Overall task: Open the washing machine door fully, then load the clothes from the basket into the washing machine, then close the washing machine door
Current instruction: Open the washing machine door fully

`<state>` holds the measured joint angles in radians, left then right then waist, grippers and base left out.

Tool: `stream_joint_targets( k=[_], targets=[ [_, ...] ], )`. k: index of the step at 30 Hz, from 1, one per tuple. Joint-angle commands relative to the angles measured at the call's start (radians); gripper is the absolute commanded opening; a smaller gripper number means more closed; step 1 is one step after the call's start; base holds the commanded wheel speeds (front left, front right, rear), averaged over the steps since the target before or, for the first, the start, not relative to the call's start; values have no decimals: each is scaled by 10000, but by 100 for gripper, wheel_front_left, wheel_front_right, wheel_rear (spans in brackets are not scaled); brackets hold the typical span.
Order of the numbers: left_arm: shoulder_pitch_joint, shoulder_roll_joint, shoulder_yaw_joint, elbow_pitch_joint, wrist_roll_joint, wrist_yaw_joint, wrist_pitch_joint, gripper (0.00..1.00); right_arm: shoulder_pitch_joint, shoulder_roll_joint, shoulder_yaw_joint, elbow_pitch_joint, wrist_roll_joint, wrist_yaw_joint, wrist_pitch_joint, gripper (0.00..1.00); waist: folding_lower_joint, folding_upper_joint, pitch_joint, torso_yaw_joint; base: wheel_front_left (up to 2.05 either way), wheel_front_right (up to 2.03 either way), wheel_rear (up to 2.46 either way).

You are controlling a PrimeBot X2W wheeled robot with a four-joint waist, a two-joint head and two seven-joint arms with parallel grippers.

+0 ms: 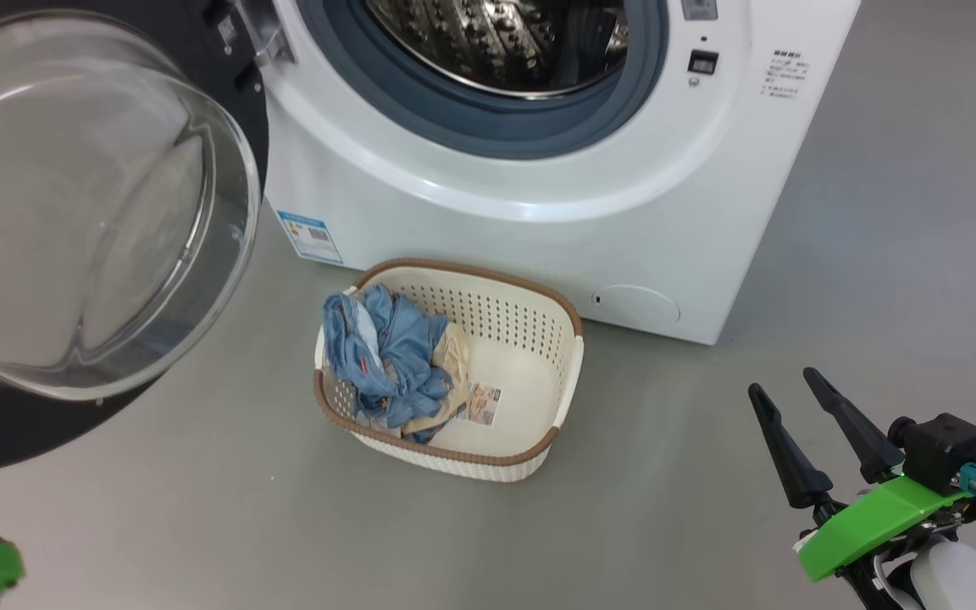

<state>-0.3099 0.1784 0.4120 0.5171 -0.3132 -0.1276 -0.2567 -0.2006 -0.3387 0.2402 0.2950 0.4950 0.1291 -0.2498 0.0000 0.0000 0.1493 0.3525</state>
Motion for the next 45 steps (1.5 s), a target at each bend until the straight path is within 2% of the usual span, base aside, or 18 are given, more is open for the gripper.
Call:
stream_joint_targets(
  k=[1,6,14,18,28,32,45],
  targets=[
    [365,299,11,-579,-219,-29,-51,100,263,-19,91,-221,19,16,-120,100,0,0,-327,-97,0,0,0],
    [1131,118,-875,-1395,-668,-30,-51,100,528,40,-14,-284,44,16,-120,100,0,0,-551,-259,0,0,0],
    [1699,225,-2070,-2188,-1108,-30,-51,100,667,56,-222,-320,33,16,-120,100,0,0,-607,-761,0,0,0],
    [1922,405,-2918,-2680,-1375,-30,-51,100,684,65,-373,-375,-3,16,-120,100,0,0,-575,-1285,0,0,0],
    [2147,636,-4202,-3268,-1801,-30,-51,100,645,117,-569,-482,-55,16,-120,100,0,0,-462,-2474,0,0,0],
    [2203,665,-4512,-3334,-1872,-30,-51,100,603,146,-664,-516,-68,16,-120,100,0,0,-429,-2967,0,0,0],
    [2401,690,-4612,-3335,-2269,-30,-51,100,616,289,-920,-625,-79,16,-120,100,0,0,-345,-4294,0,0,0]
  ],
)
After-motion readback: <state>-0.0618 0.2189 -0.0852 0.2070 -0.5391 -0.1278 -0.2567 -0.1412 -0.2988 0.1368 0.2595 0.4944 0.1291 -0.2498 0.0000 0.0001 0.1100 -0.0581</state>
